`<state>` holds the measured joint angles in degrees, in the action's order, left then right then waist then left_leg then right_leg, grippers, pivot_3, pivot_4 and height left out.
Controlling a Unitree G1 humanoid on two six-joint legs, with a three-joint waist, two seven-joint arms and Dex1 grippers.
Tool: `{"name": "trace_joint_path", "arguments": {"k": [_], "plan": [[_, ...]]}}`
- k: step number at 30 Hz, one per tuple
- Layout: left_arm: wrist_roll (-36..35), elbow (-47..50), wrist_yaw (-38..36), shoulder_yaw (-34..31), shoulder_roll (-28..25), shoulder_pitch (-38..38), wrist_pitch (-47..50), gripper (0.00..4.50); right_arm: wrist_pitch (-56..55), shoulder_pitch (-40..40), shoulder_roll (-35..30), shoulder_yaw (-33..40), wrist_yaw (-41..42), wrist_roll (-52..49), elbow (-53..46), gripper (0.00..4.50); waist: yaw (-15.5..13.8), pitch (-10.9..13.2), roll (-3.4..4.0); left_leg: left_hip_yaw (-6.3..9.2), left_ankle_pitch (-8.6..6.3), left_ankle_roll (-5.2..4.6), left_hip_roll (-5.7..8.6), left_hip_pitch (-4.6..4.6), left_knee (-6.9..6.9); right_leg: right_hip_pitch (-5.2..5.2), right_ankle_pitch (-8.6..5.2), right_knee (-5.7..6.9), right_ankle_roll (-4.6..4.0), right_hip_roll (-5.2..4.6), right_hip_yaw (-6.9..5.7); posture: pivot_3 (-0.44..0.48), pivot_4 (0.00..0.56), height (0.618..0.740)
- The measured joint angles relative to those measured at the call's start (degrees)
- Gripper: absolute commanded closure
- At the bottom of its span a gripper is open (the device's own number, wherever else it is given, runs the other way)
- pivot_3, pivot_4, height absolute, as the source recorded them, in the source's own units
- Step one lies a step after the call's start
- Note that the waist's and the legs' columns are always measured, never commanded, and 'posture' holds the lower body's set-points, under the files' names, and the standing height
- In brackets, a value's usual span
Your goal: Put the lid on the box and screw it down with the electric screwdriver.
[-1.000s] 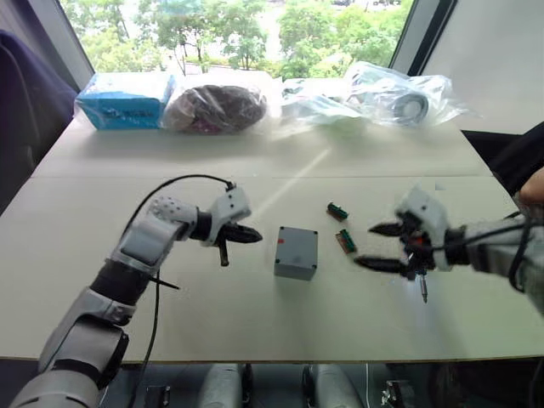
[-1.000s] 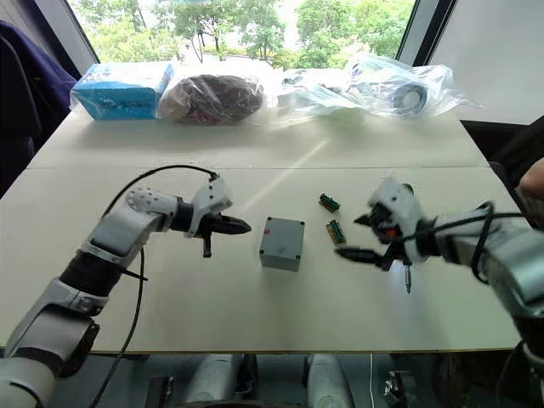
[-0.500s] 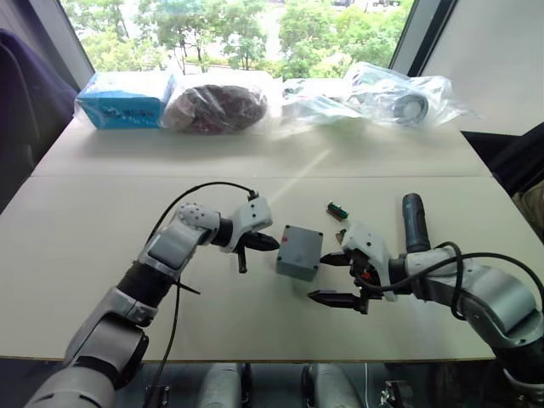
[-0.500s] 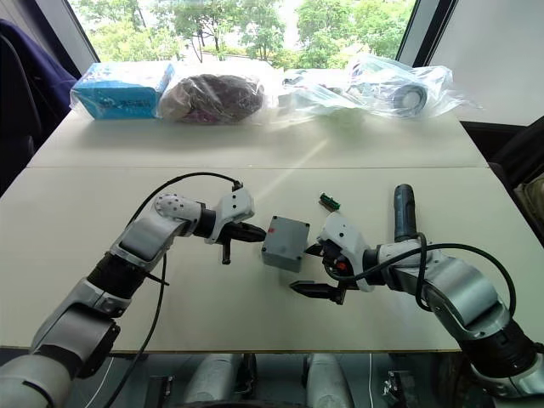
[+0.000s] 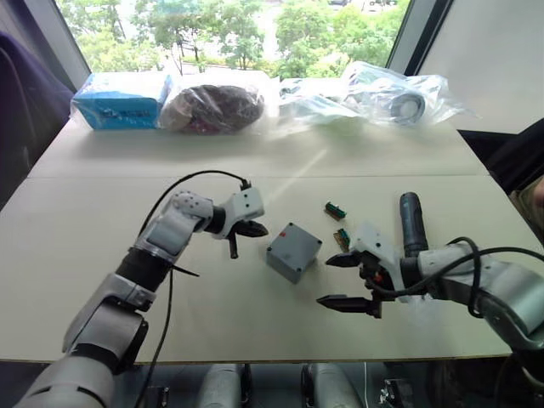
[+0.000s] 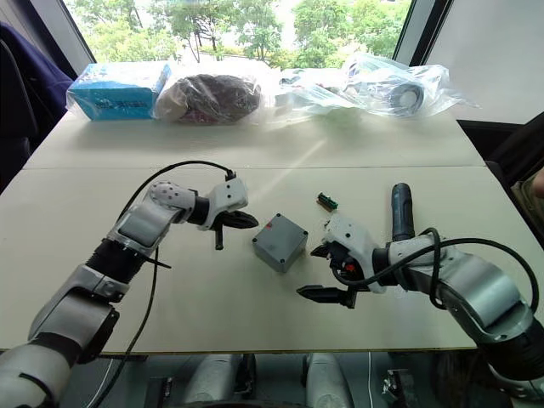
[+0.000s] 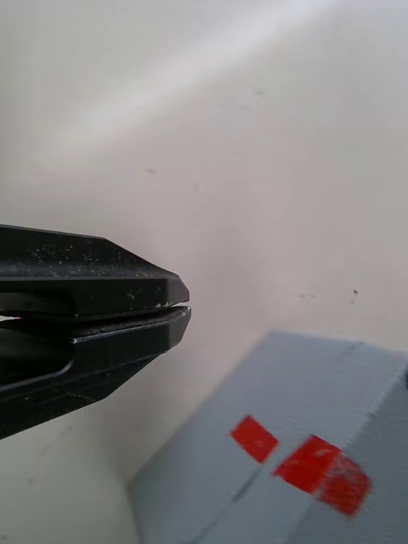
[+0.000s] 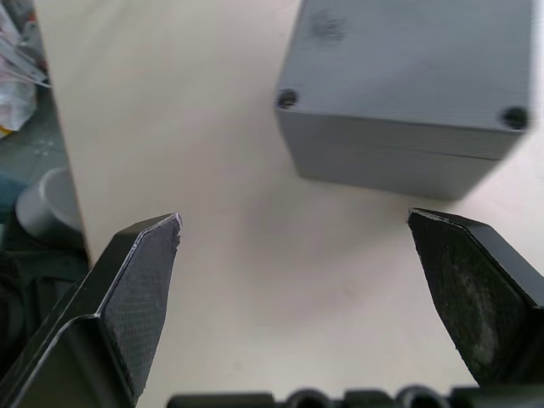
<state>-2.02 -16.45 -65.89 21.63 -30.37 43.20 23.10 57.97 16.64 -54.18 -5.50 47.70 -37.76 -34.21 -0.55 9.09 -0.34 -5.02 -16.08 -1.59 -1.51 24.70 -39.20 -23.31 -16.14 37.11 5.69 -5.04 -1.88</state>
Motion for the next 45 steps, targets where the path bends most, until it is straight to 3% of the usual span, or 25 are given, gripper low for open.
{"name": "trace_joint_path", "arguments": {"k": [5,12,19,27,45], "plan": [[-4.5,9.9,-7.7,-0.3,-5.7,-7.2,5.4,4.50,-6.2,2.5,-0.2,-1.8,0.5,6.3,6.6,0.02,-0.1,0.0,0.01,-0.03,0.01,0.01,0.02,-0.01,0.00,0.01,0.00,0.00,0.00,-0.03,0.01,0.000,0.150,0.740],[-8.7,21.4,-10.3,1.9,-5.6,-11.5,13.2,4.50,-16.5,6.9,3.0,-7.6,5.7,13.1,14.4,0.02,-0.2,0.0,-0.03,0.00,0.01,0.01,0.04,-0.01,-0.03,0.05,0.00,0.02,0.00,-0.02,0.00,0.000,0.150,0.740],[-6.5,18.2,-4.7,2.4,-1.9,-9.5,12.4,4.50,-22.6,8.2,4.4,-12.2,10.9,18.5,20.5,0.02,-0.2,0.0,-0.03,-0.01,0.03,0.04,0.03,-0.02,-0.03,0.03,0.00,0.06,0.00,0.01,0.00,0.000,0.150,0.740],[-4.8,13.7,-1.3,2.2,1.0,-8.1,9.8,4.50,-17.9,6.2,4.8,-10.5,12.0,17.3,17.0,0.02,-0.3,0.0,-0.03,0.00,0.03,0.05,0.03,-0.02,-0.04,0.06,0.00,0.06,0.00,-0.02,-0.02,0.000,0.150,0.740],[-4.7,10.8,0.1,1.9,1.9,-6.5,8.8,4.50,-9.5,2.4,6.0,-8.4,8.3,14.9,9.7,0.02,-0.2,0.0,-0.03,0.01,0.04,0.06,0.03,-0.04,-0.04,0.05,0.00,0.09,0.00,0.00,-0.02,0.000,0.150,0.740]]}}
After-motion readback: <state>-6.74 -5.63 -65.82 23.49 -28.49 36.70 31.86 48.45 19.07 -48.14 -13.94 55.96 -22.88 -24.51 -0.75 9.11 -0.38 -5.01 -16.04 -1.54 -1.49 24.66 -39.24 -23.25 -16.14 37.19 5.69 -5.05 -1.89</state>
